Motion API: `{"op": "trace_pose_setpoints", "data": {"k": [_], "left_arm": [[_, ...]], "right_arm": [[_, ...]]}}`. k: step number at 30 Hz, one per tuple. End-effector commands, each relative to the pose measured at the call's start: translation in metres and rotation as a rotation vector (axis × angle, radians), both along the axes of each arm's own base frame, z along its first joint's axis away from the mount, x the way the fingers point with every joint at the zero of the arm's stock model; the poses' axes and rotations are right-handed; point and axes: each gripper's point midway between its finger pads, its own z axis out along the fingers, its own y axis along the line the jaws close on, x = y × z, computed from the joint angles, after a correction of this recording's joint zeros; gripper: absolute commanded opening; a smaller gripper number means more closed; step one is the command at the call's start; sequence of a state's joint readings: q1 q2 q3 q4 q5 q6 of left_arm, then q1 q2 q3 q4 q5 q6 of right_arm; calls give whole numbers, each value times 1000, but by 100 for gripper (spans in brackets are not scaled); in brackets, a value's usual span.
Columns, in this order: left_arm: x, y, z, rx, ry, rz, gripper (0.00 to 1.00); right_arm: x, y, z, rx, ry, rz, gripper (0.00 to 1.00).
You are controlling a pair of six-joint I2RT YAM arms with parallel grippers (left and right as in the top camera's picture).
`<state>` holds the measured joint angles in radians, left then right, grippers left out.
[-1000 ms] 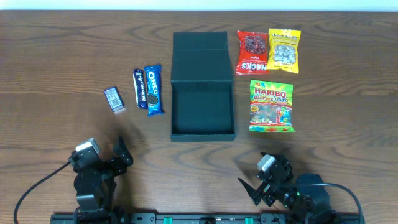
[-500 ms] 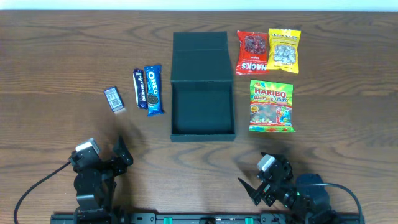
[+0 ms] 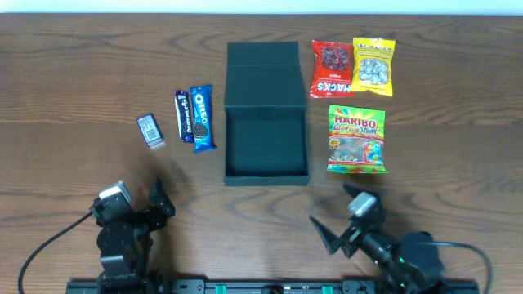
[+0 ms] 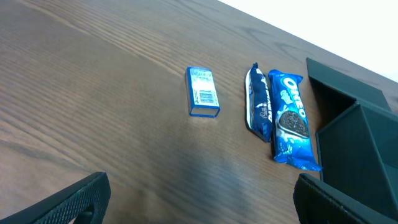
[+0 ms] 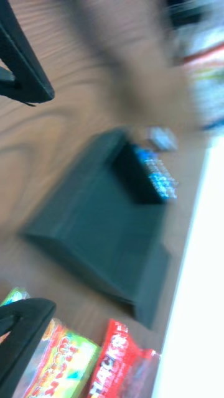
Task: Pack container
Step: 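Reach the right gripper to the green Haribo bag and grasp it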
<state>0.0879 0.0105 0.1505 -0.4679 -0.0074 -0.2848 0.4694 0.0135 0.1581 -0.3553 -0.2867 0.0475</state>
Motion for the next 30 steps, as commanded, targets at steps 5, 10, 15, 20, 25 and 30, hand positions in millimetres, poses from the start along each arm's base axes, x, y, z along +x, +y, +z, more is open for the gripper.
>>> {"op": "trace_pose_setpoints", "data": {"k": [5,10,15,20,25,30], "left_arm": [[0,1,-7,3,12,7,95],[0,1,-7,3,12,7,95],[0,1,-7,3,12,7,95],[0,1,-7,3,12,7,95],[0,1,-7,3,12,7,95],[0,1,-7,3,12,7,95]], "right_arm": [[4,0,36,648,427,-119,99],[6,-2,67,709,311,-85,99],[8,2,69,636,306,-83,99],[43,-24,66,293,351,-338,99],[89,-57,55,-7,434,-604,99],[139,-79,20,-207,531,-794,99]]}}
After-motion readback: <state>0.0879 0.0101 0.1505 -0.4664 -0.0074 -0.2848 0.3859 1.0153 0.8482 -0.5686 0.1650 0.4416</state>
